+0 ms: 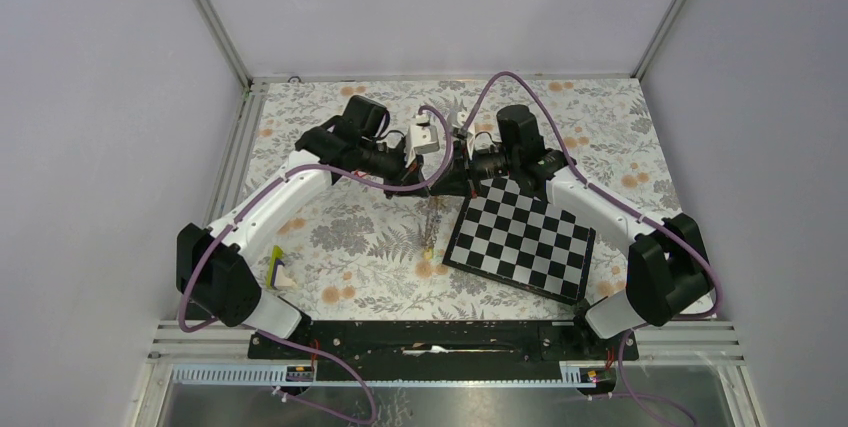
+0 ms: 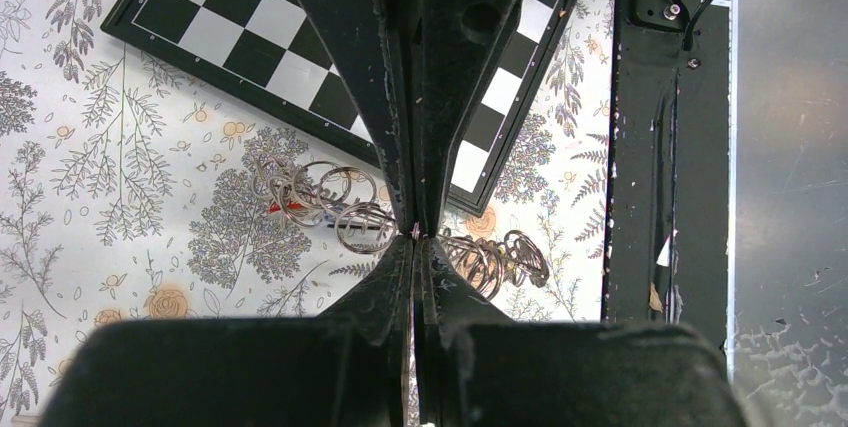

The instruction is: Put the keys on the keyring

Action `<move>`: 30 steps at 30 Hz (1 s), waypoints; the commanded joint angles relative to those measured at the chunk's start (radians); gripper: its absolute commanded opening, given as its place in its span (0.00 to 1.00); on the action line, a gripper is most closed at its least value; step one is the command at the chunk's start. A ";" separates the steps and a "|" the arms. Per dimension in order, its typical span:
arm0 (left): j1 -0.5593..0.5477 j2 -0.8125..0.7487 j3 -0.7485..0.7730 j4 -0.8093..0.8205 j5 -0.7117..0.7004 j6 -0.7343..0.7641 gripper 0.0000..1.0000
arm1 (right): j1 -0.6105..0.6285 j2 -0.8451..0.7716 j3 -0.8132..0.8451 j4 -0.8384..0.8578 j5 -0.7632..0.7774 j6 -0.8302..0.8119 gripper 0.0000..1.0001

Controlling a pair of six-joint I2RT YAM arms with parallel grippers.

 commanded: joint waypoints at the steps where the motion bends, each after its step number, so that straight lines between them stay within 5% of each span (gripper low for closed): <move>1: 0.012 -0.004 0.066 0.045 0.079 0.006 0.00 | 0.006 -0.004 0.008 0.007 -0.015 0.000 0.00; 7: 0.149 -0.056 -0.050 0.265 0.311 -0.113 0.20 | -0.038 -0.038 0.014 0.145 -0.069 0.199 0.00; 14: 0.167 -0.143 -0.279 0.773 0.393 -0.430 0.39 | -0.054 -0.043 -0.041 0.442 -0.126 0.480 0.00; 21: 0.167 -0.130 -0.306 0.869 0.397 -0.521 0.39 | -0.063 -0.029 -0.099 0.676 -0.141 0.671 0.00; 30: 0.167 -0.131 -0.325 0.880 0.412 -0.521 0.31 | -0.077 -0.025 -0.115 0.725 -0.132 0.707 0.00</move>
